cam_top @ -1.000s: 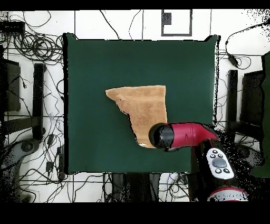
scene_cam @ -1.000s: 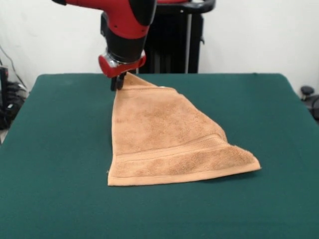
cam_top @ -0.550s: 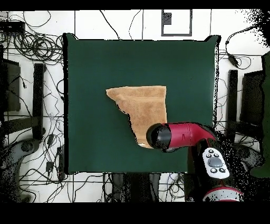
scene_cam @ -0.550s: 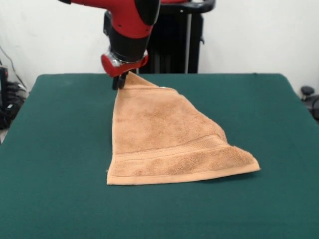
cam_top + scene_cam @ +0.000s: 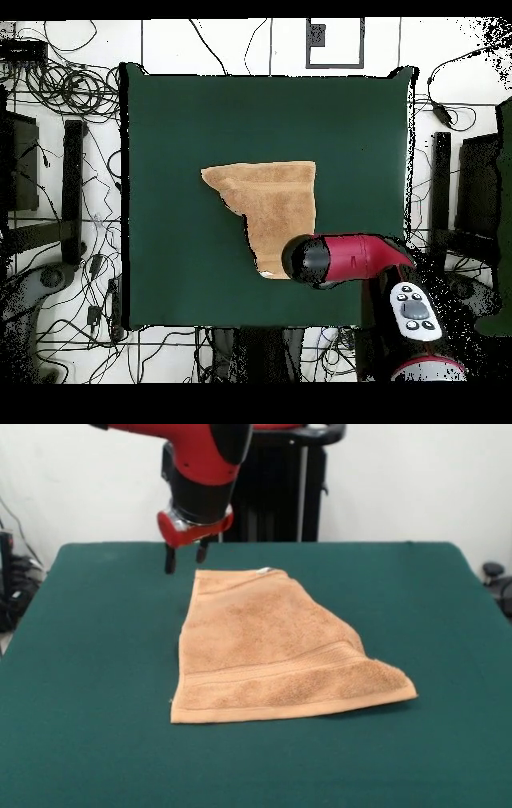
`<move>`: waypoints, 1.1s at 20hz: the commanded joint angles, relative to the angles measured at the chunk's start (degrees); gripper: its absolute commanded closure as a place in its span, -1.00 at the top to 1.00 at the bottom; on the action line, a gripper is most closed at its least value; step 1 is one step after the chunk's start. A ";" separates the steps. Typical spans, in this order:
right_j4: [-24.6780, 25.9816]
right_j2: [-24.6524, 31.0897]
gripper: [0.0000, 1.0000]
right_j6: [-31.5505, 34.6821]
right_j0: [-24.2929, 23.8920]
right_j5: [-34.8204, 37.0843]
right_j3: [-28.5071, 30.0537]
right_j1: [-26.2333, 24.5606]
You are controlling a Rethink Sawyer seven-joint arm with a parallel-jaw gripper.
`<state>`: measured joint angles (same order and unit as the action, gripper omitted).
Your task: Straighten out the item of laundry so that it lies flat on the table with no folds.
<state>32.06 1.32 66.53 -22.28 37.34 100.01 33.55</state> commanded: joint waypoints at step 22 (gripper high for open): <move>-11.17 10.35 1.00 14.02 -3.51 -19.10 3.14 -1.44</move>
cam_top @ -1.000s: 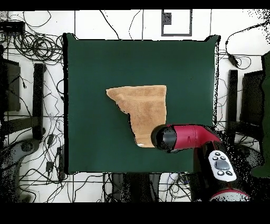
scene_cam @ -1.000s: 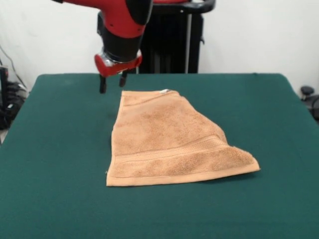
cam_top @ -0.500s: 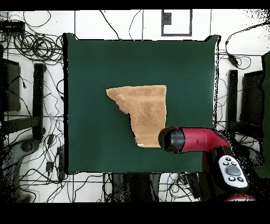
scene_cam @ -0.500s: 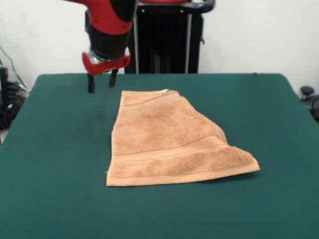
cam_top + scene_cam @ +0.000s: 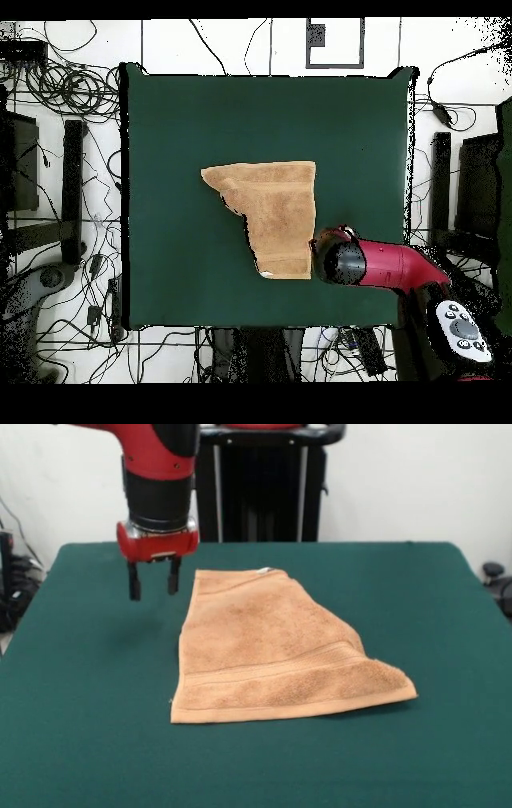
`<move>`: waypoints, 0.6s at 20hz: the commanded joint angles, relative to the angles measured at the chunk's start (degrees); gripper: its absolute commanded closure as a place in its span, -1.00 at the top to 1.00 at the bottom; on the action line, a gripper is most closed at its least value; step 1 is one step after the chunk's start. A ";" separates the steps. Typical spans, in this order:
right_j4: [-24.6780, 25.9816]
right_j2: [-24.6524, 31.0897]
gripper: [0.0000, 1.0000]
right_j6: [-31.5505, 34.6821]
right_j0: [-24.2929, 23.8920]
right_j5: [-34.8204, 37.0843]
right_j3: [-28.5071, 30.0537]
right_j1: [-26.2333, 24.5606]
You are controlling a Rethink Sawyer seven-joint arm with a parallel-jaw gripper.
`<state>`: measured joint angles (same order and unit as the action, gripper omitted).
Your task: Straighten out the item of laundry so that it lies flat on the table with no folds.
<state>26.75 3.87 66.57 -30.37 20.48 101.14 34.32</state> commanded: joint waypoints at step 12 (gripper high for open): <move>-13.50 7.52 1.00 14.26 7.79 -3.48 -0.65 -4.51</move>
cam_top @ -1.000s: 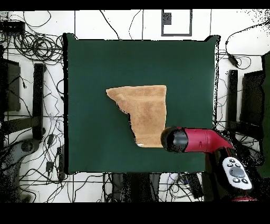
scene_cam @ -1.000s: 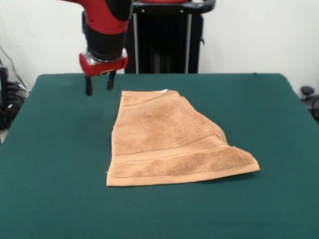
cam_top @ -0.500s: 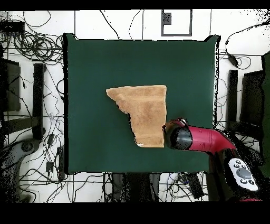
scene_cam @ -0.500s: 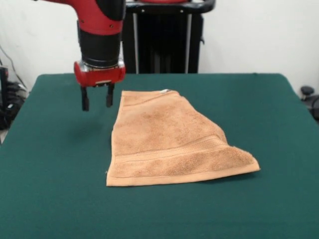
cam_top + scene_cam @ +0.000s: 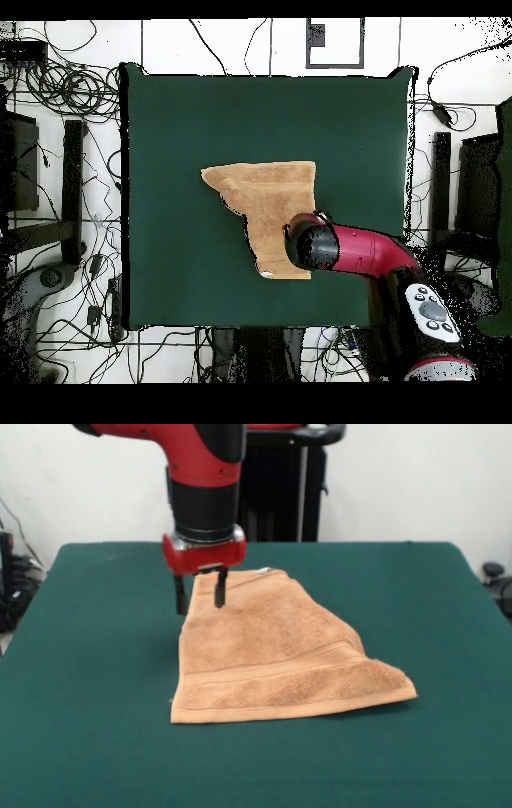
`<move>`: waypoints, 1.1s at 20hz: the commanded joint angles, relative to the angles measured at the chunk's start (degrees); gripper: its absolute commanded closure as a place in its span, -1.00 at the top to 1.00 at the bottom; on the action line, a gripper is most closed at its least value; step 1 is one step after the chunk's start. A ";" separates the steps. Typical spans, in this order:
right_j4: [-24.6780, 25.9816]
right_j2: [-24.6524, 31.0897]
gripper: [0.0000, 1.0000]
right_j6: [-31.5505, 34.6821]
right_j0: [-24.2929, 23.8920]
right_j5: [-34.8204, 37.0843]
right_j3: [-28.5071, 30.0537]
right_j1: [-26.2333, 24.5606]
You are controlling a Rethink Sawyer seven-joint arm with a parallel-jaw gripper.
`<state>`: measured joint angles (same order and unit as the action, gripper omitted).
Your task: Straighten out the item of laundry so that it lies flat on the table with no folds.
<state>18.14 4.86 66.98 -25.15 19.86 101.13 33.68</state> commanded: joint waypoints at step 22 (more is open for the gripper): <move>-12.06 1.84 1.00 12.93 7.58 -7.85 -16.42 -18.15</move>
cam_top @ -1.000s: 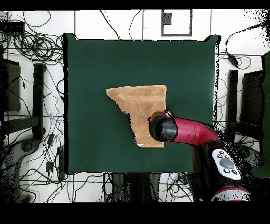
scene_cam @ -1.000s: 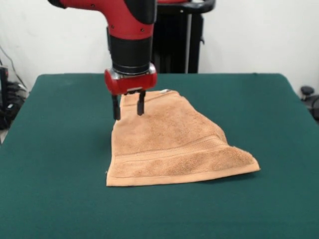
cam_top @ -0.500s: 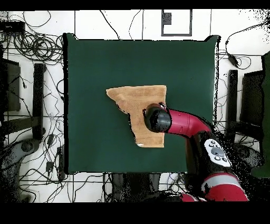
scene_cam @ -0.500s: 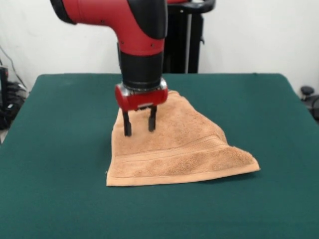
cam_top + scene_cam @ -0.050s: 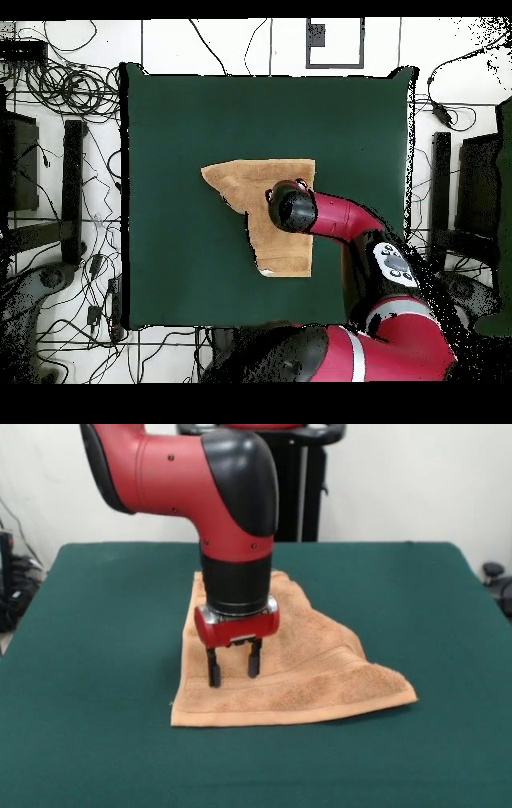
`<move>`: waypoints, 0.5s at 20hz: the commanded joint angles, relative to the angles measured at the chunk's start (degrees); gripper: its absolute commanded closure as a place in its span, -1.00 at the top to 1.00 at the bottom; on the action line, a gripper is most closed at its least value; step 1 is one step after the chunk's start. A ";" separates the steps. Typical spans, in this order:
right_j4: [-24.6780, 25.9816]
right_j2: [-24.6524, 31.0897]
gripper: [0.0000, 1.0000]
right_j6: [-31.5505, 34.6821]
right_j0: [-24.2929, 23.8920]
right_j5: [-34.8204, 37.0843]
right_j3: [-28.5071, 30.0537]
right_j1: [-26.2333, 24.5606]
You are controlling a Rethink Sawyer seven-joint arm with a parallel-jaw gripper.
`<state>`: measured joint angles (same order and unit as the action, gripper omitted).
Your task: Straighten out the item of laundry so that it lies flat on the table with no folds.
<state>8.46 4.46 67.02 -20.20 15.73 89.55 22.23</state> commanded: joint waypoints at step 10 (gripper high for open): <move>2.19 -2.30 1.00 8.74 5.32 -4.90 -9.41 -12.75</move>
<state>8.51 2.18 67.02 -17.72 15.83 88.20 21.74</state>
